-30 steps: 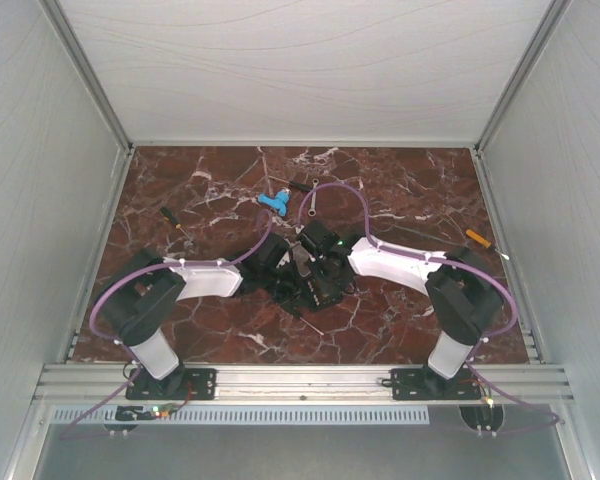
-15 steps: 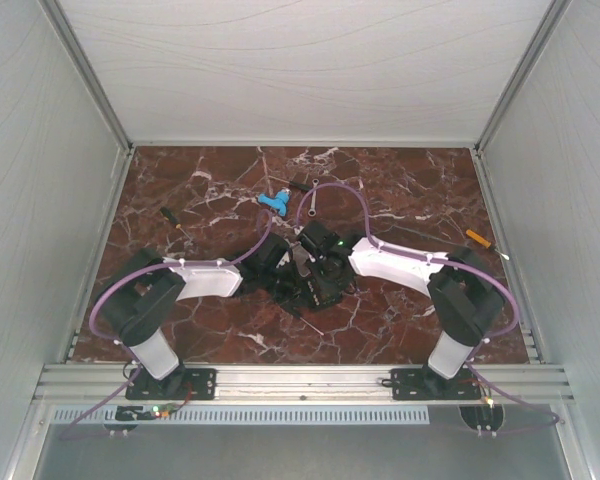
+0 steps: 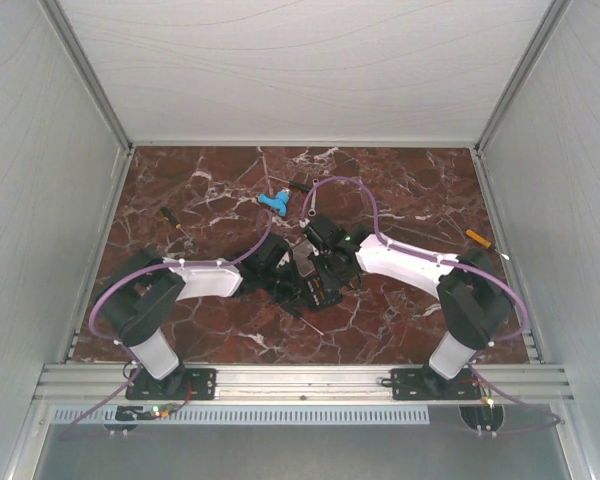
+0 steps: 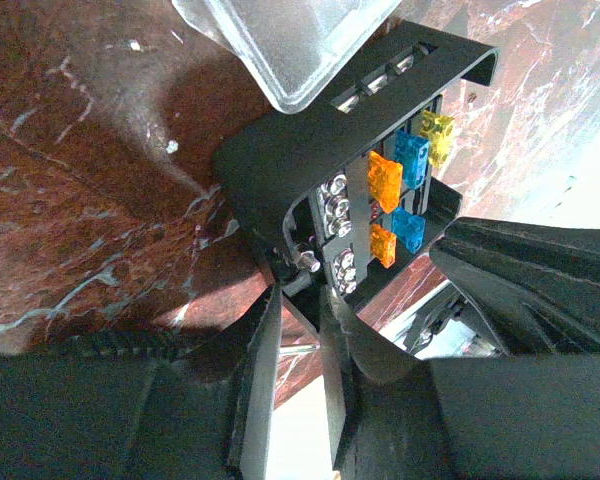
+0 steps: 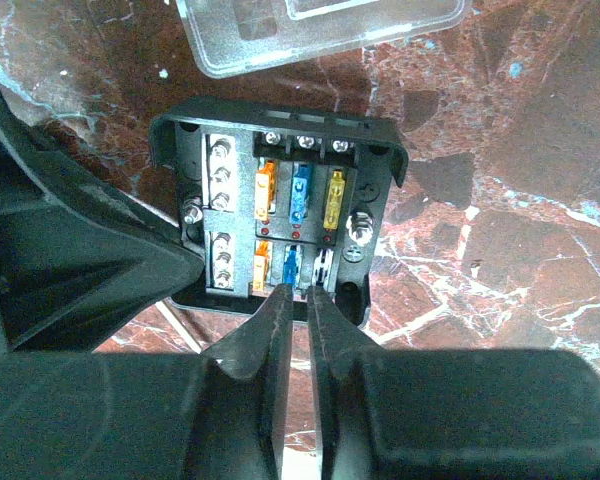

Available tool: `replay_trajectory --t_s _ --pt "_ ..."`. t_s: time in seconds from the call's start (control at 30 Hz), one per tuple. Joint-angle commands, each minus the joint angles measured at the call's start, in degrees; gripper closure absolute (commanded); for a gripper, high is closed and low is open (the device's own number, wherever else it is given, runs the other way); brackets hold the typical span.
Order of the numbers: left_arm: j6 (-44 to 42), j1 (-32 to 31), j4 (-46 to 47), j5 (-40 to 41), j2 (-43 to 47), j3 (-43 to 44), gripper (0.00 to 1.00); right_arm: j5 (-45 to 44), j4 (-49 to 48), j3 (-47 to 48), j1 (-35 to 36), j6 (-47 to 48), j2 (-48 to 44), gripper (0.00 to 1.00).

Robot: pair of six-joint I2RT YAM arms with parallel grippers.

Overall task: Snap on the fuse box
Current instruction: Install the fuse at the fuse box base.

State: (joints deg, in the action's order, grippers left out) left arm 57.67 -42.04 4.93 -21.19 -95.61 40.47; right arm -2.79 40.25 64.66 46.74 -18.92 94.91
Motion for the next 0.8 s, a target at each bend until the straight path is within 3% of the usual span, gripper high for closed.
replay_trajectory --t_s 0.0,0.77 --pt "0.0 0.1 0.1 1.4 0.9 0.9 0.78 1.5 -0.7 1.2 -0.3 -0.4 1.2 0.93" --pt "-0.1 0.1 0.2 1.2 0.5 1.2 0.78 0.7 2.1 1.3 -0.3 -1.0 7.4 1.0"
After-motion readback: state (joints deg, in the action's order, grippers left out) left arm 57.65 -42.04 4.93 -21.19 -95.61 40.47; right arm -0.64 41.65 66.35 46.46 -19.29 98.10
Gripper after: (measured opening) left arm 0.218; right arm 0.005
